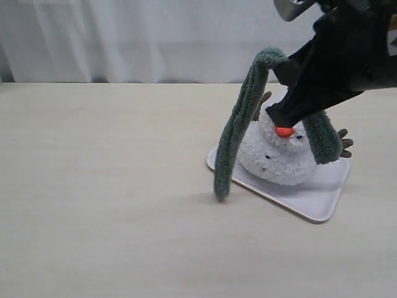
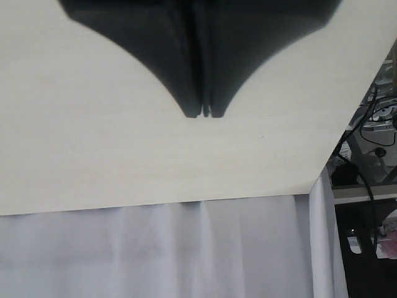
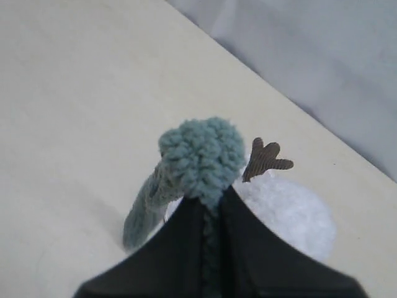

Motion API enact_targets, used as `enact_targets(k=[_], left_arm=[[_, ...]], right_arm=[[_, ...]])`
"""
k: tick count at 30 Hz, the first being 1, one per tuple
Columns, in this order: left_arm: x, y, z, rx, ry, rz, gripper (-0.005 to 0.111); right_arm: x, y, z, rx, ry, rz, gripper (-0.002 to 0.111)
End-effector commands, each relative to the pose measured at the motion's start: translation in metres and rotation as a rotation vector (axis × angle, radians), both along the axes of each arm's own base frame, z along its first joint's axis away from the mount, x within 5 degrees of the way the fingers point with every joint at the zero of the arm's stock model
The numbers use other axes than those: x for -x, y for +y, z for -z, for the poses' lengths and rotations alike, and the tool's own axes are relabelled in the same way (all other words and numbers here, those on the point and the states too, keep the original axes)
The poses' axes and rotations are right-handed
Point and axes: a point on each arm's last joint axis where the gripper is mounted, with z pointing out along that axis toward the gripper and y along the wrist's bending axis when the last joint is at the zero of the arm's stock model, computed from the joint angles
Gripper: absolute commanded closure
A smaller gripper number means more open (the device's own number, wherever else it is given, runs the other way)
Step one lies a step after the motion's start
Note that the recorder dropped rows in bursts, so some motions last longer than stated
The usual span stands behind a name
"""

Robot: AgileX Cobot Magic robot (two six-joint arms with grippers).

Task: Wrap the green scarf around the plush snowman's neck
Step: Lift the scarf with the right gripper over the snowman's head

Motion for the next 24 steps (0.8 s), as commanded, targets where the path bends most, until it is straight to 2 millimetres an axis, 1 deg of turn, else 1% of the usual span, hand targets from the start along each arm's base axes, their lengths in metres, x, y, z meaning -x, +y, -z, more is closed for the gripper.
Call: enact_targets(k=[1,5,9,13,15,18,21,24], left_arm=[[0.0,0.0,0.0,0.008,-0.008,-0.001,0.107],[0.0,0.0,0.0,0.008,-0.008,-0.001,0.107],[0.0,0.0,0.0,0.008,-0.008,-0.001,0.107],[0.0,0.0,0.0,0.008,-0.008,-0.001,0.107],[0.0,0.0,0.0,0.008,-0.008,-0.001,0.107],[0.0,0.0,0.0,0.008,-0.008,-0.001,0.107],[0.0,0.0,0.0,0.01,-0.011,-0.001,0.107],[0.0,0.0,0.0,0.01,-0.011,-0.001,0.107]], right_arm=[[0.013,-0.009,-0.017,-0.045,-0.071,-0.003,0.104],[0.019,-0.014,-0.027,-0.081,-0.12,-0.012,0.104],[0.02,-0.013,-0.031,-0.107,-0.154,-0.026,0.104],[0.016,-0.008,-0.033,-0.15,-0.181,-0.036,0.104],[0.014,-0.005,-0.032,-0.183,-0.176,-0.027,0.104],[0.008,0.0,-0.028,-0.186,-0.172,-0.033,0.104],[-0.002,0.004,-0.021,-0.12,-0.181,-0.034,0.104],[-0.01,0.004,-0.014,-0.013,-0.199,-0.03,0.104]])
